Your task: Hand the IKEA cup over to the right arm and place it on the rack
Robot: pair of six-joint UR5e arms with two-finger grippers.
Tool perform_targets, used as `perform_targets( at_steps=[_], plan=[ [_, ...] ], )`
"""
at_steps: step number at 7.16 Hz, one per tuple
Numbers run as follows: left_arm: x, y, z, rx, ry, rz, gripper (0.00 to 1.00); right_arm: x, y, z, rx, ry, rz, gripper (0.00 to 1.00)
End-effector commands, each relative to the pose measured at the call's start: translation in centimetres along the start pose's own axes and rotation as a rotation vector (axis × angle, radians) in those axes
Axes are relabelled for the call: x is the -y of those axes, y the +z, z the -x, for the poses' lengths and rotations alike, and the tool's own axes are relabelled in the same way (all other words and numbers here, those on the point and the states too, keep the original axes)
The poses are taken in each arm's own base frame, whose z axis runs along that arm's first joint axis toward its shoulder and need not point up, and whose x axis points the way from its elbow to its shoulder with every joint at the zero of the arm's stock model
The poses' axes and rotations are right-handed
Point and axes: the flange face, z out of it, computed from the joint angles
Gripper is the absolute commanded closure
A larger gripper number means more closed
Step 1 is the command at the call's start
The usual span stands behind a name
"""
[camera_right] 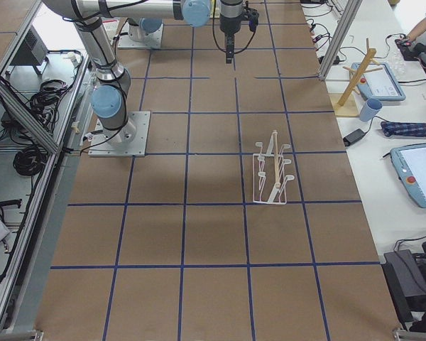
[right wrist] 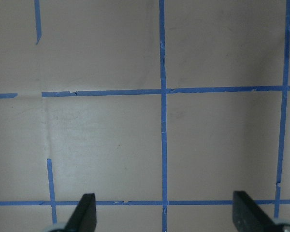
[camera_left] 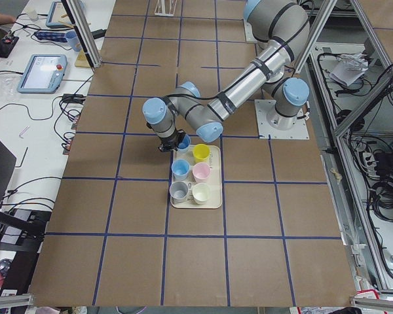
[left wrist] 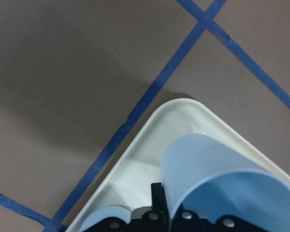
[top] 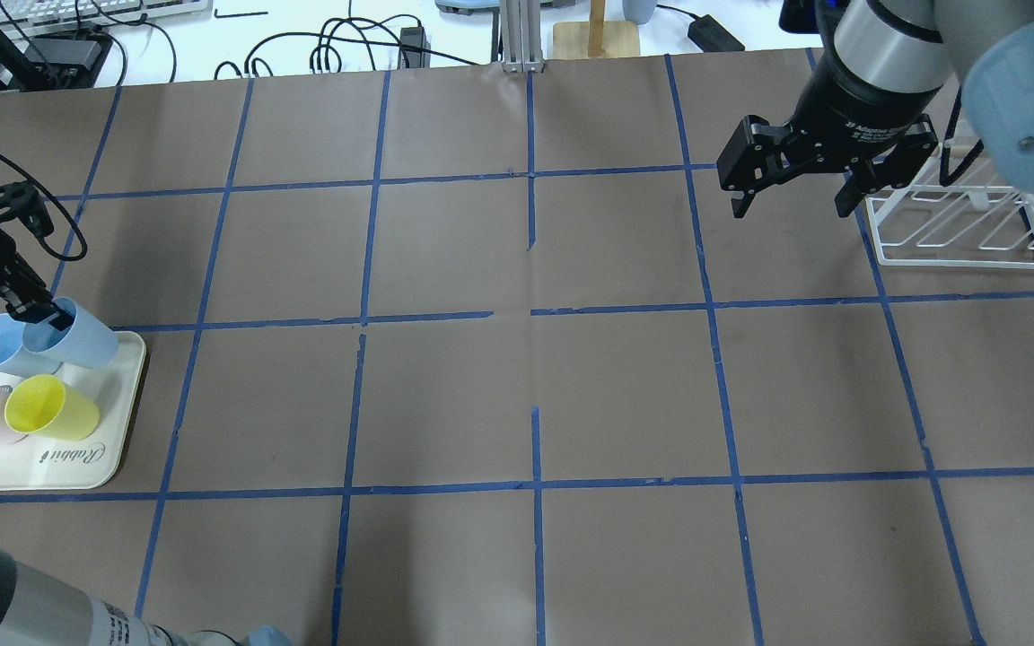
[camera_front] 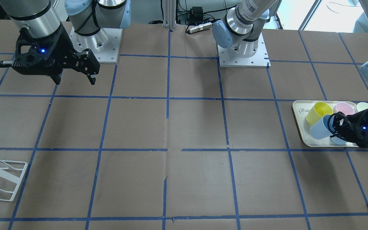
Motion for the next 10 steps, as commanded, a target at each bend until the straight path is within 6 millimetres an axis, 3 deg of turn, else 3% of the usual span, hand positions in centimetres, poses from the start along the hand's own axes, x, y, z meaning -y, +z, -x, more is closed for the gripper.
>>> perform_targets(
  at_steps=[1,2,3,4,6,9,10],
  plan=[
    [5.6,-5.5,-2.8,-0.053,-0.125,-0.068,1.0,-0.7,-0.2,0.0,-0.008,-0.005,0.028,0.0],
    [7.7,-5.4,-4.4,-0.152,-0.205,-0.142,1.0,-2.0,-0.3,0.1,0.007,0.007,0.096,0.0],
    [8.9,-6.1,-5.3,-0.19,-0.364,-0.195,1.0,-1.7,-0.1,0.1,0.015,0.013,0.089,0.0],
    [11.3,-7.2,-7.3,-0.212,-0.431,-0.218,1.0,-0.7,-0.5,-0.6,0.023,0.023,0.026,0.0],
    [17.5,-9.1,-12.8,-0.387,-0.675,-0.326,1.0,-0.5,-0.7,-1.0,0.029,0.016,0.009,0.0],
    [23.9,-10.6,-20.9,-0.794,-0.871,-0.411,1.0,0.7,-0.9,-5.3,0.349,0.034,0.01,0.0],
    [25.2,-9.4,-23.5,-0.913,-0.881,-0.403,1.0,0.7,-1.1,-5.4,0.478,0.062,0.018,0.0]
  ],
)
